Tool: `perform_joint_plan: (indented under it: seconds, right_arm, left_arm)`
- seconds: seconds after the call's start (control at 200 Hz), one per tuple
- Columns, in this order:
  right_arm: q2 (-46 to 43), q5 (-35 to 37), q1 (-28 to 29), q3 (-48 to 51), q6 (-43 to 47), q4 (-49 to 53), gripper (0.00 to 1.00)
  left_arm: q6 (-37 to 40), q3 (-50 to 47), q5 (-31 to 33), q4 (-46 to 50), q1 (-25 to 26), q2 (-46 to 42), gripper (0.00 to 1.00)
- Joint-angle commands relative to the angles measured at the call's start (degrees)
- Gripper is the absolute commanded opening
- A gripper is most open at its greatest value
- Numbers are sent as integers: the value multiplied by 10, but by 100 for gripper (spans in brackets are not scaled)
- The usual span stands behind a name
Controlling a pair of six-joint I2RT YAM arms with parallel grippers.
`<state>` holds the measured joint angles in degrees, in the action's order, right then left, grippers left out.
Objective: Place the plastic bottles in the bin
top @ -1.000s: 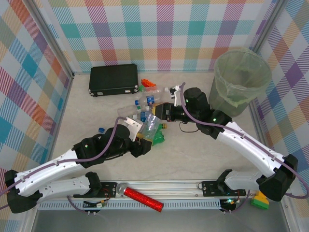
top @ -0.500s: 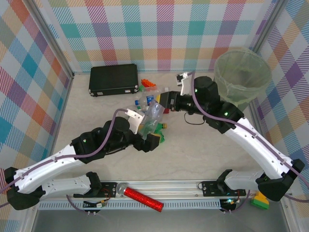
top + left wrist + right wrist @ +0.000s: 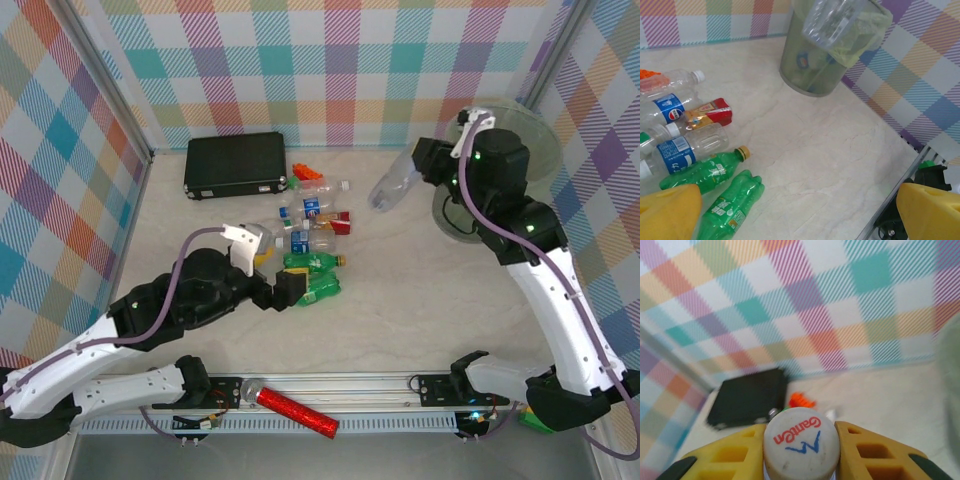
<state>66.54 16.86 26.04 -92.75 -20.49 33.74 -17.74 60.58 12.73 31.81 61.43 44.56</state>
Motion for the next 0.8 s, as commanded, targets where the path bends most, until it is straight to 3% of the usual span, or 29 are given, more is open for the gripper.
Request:
perform_joint_plan:
  seconds: [0.0,0.155,0.305,0.42,0.795]
  right_arm:
    - [-9,141,-5,-24,110,-53,32]
    - [4,212,-33,-33,216,-141,33]
    - [23,220,-92,-29,255,-214,30]
    - [54,221,-135,-38,274,-239,35]
    - [143,228,-278,-37,216,-219,35]
  left_arm:
    - [-13,-20,18,12,3,-16,100]
    - [-24,-29,14,17,3,-29,100]
    - [-35,-48,0,5,3,-47,100]
    - [-41,-51,0,12,2,-53,100]
    - [-60,-56,-7,26,3,-81,100]
